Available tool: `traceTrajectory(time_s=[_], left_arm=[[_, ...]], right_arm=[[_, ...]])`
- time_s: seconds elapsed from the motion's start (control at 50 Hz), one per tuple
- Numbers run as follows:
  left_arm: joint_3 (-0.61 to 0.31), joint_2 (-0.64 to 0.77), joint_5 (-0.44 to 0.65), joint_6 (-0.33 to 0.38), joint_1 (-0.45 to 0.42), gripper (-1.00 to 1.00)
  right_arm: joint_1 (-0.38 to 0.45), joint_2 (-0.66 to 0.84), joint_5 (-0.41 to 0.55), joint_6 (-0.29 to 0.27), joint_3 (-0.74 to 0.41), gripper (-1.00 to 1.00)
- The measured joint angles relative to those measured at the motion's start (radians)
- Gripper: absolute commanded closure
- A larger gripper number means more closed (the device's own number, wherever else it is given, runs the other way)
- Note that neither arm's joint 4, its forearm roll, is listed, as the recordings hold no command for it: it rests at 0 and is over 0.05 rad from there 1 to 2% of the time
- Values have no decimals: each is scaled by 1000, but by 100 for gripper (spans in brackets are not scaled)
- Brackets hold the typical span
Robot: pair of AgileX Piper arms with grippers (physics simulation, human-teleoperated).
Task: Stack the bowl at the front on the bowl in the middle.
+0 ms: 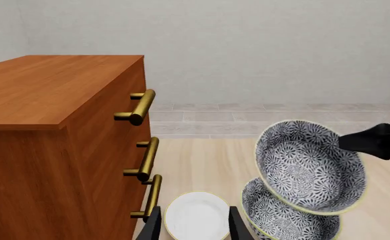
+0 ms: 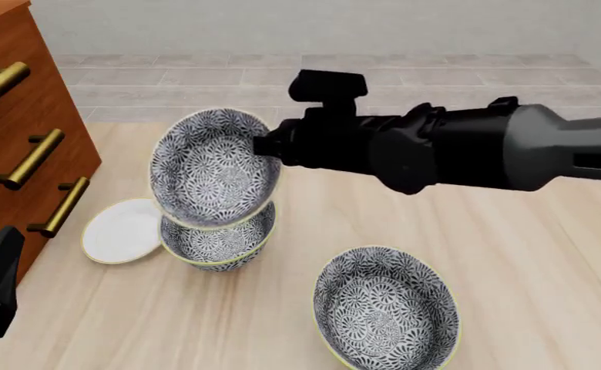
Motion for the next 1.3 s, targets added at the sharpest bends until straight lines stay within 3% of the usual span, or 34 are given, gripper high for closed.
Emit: traceTrajectory(time_s=[1.26,1.28,1.3], left_arm=[[0,0,0,0,0,-100],[0,0,0,0,0,-100],[0,0,0,0,0,-100]], right_arm=[[19,132,-80,2,21,100],[18,134,-80,0,19,-100],[16,136,-79,-1,16,-100]])
